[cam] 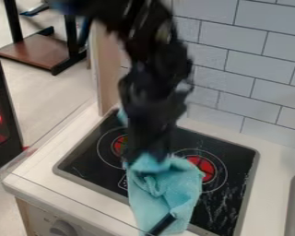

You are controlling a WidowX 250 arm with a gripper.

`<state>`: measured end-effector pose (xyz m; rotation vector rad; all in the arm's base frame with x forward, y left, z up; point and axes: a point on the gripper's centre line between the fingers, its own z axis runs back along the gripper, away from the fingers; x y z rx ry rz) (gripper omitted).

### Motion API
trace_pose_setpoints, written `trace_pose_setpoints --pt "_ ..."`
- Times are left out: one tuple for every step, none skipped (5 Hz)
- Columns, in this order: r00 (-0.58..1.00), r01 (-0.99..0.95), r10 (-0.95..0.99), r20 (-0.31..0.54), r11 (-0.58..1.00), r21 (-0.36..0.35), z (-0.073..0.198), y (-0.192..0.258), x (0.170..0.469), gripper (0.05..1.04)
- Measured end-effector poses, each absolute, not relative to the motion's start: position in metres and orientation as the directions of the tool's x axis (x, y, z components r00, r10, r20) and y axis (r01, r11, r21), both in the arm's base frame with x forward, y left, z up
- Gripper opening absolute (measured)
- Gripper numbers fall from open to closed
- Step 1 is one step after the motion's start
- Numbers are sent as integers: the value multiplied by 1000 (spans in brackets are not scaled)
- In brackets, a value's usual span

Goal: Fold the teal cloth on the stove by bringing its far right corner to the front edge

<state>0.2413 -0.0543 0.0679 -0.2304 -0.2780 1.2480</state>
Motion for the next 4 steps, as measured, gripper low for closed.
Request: trace_pose_setpoints --pt "359 -883 931 62 361 -301 48 -56 233 84" --pt "458 -873 888 31 457 -172 19 -47 225 84" --pt "470 -878 882 20 470 -92 -1 -43 223 84" --pt "449 -893 893 6 449 -32 -8 -42 223 108"
